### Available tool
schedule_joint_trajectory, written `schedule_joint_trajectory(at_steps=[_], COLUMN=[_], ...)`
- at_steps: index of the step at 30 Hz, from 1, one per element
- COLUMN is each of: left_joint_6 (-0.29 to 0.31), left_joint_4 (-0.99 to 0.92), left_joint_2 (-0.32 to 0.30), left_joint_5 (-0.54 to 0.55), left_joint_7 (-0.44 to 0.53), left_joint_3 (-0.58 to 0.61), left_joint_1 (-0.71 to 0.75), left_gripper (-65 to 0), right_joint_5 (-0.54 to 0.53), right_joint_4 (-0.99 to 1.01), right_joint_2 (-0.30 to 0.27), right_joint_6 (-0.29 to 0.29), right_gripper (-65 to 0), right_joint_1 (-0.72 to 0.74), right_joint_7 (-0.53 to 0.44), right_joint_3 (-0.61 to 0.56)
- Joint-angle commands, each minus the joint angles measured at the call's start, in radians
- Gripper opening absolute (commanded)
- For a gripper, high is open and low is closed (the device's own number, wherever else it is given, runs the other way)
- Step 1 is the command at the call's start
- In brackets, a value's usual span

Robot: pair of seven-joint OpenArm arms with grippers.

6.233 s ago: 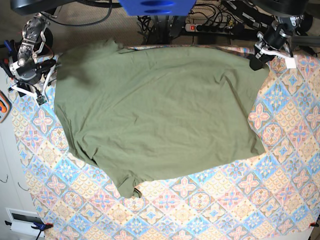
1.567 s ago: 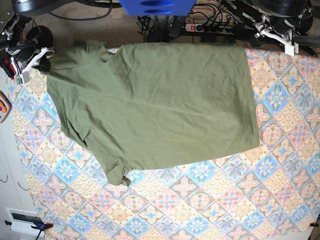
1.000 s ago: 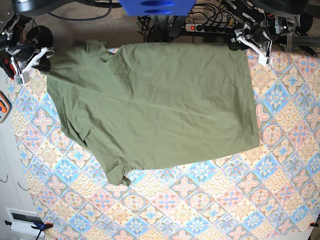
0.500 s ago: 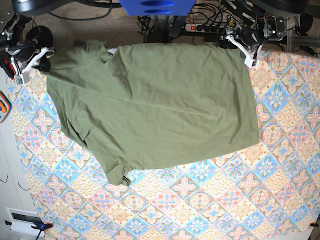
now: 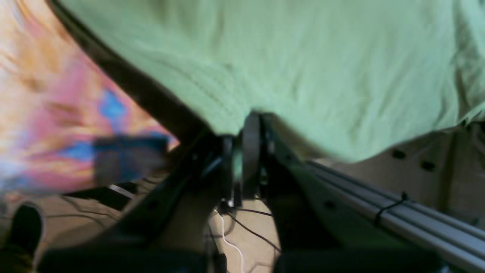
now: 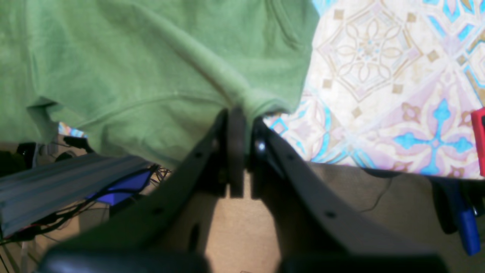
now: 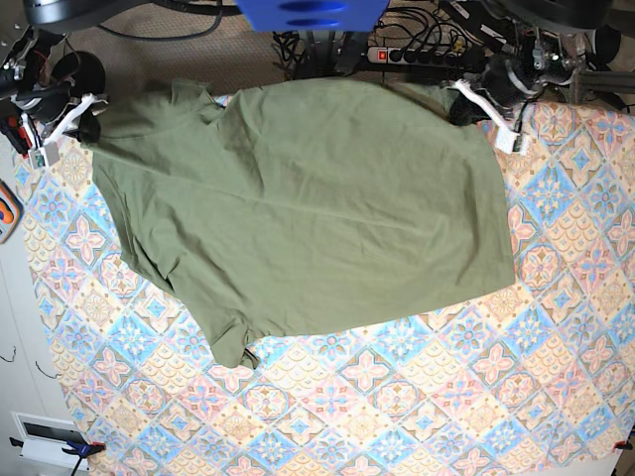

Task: Layout the t-shirt on the table in an organized manner, then fold the t-shirt properly
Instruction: 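Lower the shirt flat and draw both grippers inward along the collar edge, then grasp the collar corner with the right gripper, left gripper holding its corner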

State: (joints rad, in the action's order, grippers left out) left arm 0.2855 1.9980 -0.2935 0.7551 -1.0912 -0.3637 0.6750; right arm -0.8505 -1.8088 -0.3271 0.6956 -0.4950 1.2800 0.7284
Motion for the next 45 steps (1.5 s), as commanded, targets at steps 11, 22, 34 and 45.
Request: schedule_joint_trajectory(at_steps=[11,22,34,45], left_joint_6=[-0.001,-0.001,-0.002,-0.002], left_joint_4=[0.017,0.017,0.014,-0.039], left_joint_2=[-0.009,0.026,0.075,0.118], left_joint_5=[0.143,0.145,0.143,0.145], left_joint_7=[0.001,0.001,0.001,0.007], left_joint_3=[-0.176,-0.174,-0.228,-0.240], left_joint_1=[-0.021,-0.119,-0.219,-0.289], left_gripper=[-65.0,-65.0,-65.0,-65.0], right_joint_5=[-0.016,-0.016,-0.014,0.087], right_joint_4=[-0.016,-0.015,-0.007,-0.006], right_joint_2=[-0.019,-0.019,-0.019,-0.016], right_joint_6=[0.003,0.003,0.003,0.003], right_gripper=[-64.3,-64.3,-64.3,-64.3], right_joint_1=[0.002,0.085,0.195,0.315], right_joint_7=[-0.015,-0.015,-0.015,-0.015], right_joint_3=[0.009,0.009,0.007,-0.114])
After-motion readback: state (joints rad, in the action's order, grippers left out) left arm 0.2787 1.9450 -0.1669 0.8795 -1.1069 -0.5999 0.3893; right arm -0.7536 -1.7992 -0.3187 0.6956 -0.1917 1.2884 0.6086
